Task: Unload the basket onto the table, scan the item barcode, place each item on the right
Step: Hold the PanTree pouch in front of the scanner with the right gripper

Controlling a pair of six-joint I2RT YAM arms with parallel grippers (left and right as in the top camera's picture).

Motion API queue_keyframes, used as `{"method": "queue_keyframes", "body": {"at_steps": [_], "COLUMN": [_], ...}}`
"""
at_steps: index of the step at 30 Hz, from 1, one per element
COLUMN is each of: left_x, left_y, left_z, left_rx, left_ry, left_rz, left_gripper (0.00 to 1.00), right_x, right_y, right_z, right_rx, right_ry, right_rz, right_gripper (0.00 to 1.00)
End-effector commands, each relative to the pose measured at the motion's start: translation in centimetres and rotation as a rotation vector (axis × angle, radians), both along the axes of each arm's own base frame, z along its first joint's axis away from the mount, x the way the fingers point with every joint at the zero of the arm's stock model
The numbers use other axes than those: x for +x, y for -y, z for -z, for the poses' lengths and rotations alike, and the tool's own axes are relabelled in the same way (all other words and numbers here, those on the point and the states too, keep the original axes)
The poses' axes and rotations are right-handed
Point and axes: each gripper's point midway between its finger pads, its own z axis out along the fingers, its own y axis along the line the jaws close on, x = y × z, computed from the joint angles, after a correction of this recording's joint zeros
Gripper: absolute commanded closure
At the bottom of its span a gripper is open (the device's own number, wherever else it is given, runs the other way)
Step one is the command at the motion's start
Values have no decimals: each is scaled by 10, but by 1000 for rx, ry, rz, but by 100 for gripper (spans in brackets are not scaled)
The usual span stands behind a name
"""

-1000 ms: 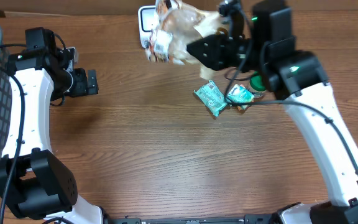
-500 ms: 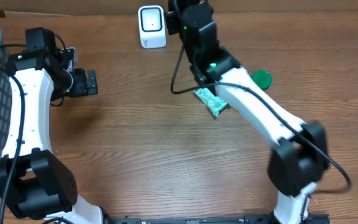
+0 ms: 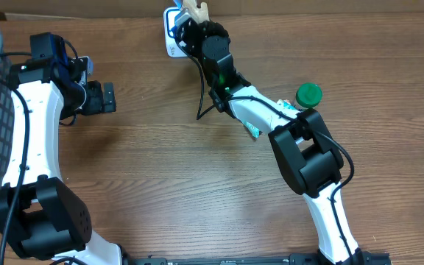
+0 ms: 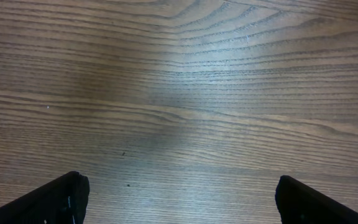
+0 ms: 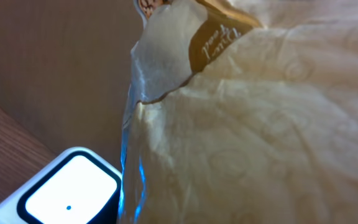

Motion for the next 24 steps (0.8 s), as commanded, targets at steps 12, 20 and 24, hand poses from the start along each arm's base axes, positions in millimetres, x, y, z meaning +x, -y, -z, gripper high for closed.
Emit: {"method": "queue_keyframes", "body": {"at_steps": [12, 20, 24], "left_x": [0, 0, 0], "left_y": [-1, -1, -1], "left_z": [5, 5, 5], "left_rx": [2, 2, 2], "left_ry": [-13, -13, -13], "left_rz": [7, 7, 7], "left_gripper": [0, 1, 1], "right_x": [3, 7, 7], "right_y": [-8, 0, -1], "right_z": [28, 27, 27], "right_rx": [-54, -165, -273], "right_ry": [-14, 20, 53], "right_rz": [-31, -17, -23], "right_gripper": [90, 90, 90]}}
